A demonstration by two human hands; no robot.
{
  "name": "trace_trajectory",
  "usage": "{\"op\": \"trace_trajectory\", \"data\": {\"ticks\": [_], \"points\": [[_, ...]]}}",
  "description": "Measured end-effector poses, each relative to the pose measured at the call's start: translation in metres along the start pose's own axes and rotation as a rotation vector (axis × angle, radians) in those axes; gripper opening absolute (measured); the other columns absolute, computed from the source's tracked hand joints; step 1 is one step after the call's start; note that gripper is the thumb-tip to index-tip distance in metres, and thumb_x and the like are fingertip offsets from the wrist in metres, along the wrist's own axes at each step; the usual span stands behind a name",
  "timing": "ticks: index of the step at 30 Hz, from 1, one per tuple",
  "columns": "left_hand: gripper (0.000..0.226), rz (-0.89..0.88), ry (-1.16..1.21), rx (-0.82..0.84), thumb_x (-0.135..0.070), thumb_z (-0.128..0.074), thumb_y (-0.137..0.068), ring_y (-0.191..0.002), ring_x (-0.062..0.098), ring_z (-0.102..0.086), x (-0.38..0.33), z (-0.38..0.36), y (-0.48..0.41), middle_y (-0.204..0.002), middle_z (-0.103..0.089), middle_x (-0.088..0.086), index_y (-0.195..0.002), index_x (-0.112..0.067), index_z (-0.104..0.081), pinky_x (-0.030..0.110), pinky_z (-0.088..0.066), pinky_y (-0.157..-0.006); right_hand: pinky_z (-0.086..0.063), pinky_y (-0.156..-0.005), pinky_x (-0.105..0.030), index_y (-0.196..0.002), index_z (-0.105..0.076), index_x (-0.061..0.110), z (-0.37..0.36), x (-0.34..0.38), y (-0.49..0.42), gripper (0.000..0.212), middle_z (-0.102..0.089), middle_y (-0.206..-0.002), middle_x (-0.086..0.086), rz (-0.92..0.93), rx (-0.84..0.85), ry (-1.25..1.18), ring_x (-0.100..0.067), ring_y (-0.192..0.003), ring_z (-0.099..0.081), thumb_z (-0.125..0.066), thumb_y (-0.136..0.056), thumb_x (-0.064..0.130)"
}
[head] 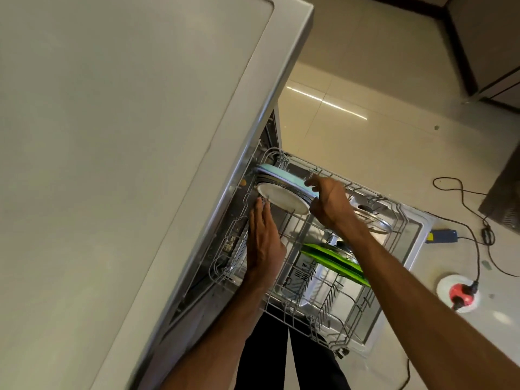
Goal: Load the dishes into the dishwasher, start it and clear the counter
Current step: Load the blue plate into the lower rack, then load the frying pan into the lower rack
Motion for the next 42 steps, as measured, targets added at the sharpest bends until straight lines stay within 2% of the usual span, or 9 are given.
{"op": "trace_trajectory", "data": {"ticks": [6,9,11,14,19,28,36,39,42], "points": [[0.059,-0.116,0.282,-0.102,0.001,-0.054,-0.093,-0.137,0.015,-0.047,-0.036,0.082,0.058,-0.153,-0.043,0.004,-0.149,-0.014,-0.039,0.03,-0.046,-0.109,-0.055,-0.071,-0.024,-0.08,-0.073,0.019,0.054,0.071,0.079,0.044,-0.073,-0.087,0.008,0.019,-0.292,-0.378,-0.002,-0.08,-0.067,-0.049,-0.067,-0.016],[0.051,-0.148,0.436,-0.15,0.0,-0.05,-0.096,-0.116,0.002,-0.057,-0.051,0.141,0.101,-0.136,-0.056,-0.005,-0.142,-0.02,-0.046,0.016,-0.048,-0.097,-0.052,-0.071,-0.019,-0.073,-0.071,0.018,0.076,0.118,0.118,0.039,-0.071,-0.076,0.011,0.103,-0.382,-0.452,-0.003,-0.076,-0.066,-0.048,-0.071,-0.014],[0.048,-0.203,0.483,-0.237,0.006,-0.052,-0.093,-0.109,0.003,-0.061,-0.055,0.184,0.132,-0.127,-0.061,-0.005,-0.136,-0.016,-0.053,0.015,-0.048,-0.093,-0.055,-0.069,-0.025,-0.069,-0.069,0.016,0.082,0.157,0.141,0.036,-0.069,-0.071,0.01,0.205,-0.379,-0.493,-0.007,-0.072,-0.066,-0.048,-0.072,-0.013],[0.046,-0.219,0.5,-0.394,0.013,-0.056,-0.089,-0.104,0.007,-0.065,-0.039,0.242,0.169,-0.119,-0.065,-0.003,-0.128,-0.01,-0.059,0.019,-0.053,-0.087,-0.057,-0.061,-0.037,-0.067,-0.069,0.015,0.078,0.22,0.167,0.035,-0.068,-0.067,0.009,0.355,-0.312,-0.528,-0.013,-0.065,-0.066,-0.049,-0.072,-0.012],[0.038,-0.096,0.433,-0.653,0.012,-0.058,-0.089,-0.093,0.006,-0.067,0.028,0.314,0.227,-0.118,-0.065,-0.002,-0.121,-0.007,-0.063,0.017,-0.055,-0.078,-0.052,-0.056,-0.033,-0.067,-0.068,0.013,0.046,0.329,0.206,0.038,-0.066,-0.064,0.008,0.608,-0.162,-0.536,-0.014,-0.06,-0.063,-0.045,-0.073,-0.016],[0.033,0.349,0.266,-1.003,0.01,-0.062,-0.086,-0.087,0.003,-0.066,0.198,0.386,0.348,-0.103,-0.068,-0.01,-0.107,-0.014,-0.068,0.01,-0.049,-0.078,-0.056,-0.069,-0.033,-0.077,-0.07,0.02,-0.078,0.503,0.292,0.031,-0.07,-0.077,0.01,0.934,0.168,-0.401,-0.009,-0.074,-0.066,-0.051,-0.077,-0.004],[0.038,0.618,0.255,-1.157,0.005,-0.064,-0.084,-0.089,0.008,-0.066,0.314,0.395,0.453,-0.101,-0.066,-0.014,-0.108,-0.025,-0.065,0.028,-0.056,-0.073,-0.057,-0.077,-0.025,-0.099,-0.07,0.02,-0.2,0.575,0.358,0.015,-0.069,-0.088,0.01,0.934,0.397,-0.272,-0.004,-0.08,-0.064,-0.064,-0.089,0.01],[0.036,0.728,0.278,-1.117,-0.005,-0.066,-0.086,-0.093,0.006,-0.064,0.357,0.381,0.478,-0.106,-0.062,-0.016,-0.112,-0.03,-0.06,0.034,-0.057,-0.078,-0.053,-0.075,-0.012,-0.107,-0.069,0.014,-0.241,0.587,0.37,0.02,-0.069,-0.089,0.009,0.807,0.463,-0.233,-0.001,-0.078,-0.064,-0.068,-0.09,0.025],[0.045,0.829,0.265,-0.888,-0.018,-0.067,-0.087,-0.12,0.011,-0.053,0.402,0.358,0.484,-0.125,-0.053,-0.01,-0.127,-0.027,-0.049,0.038,-0.049,-0.102,-0.055,-0.08,-0.034,-0.105,-0.066,0.006,-0.301,0.599,0.362,0.043,-0.073,-0.085,-0.004,0.599,0.577,-0.153,-0.02,-0.081,-0.07,-0.067,-0.089,0.045]]}}
Point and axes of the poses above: each hand's wrist, its own y-axis away from the middle knuckle, its own z-axis out of the back of the hand, x = y × z, the point moved 7 cm from there along -y, towards the middle knuckle
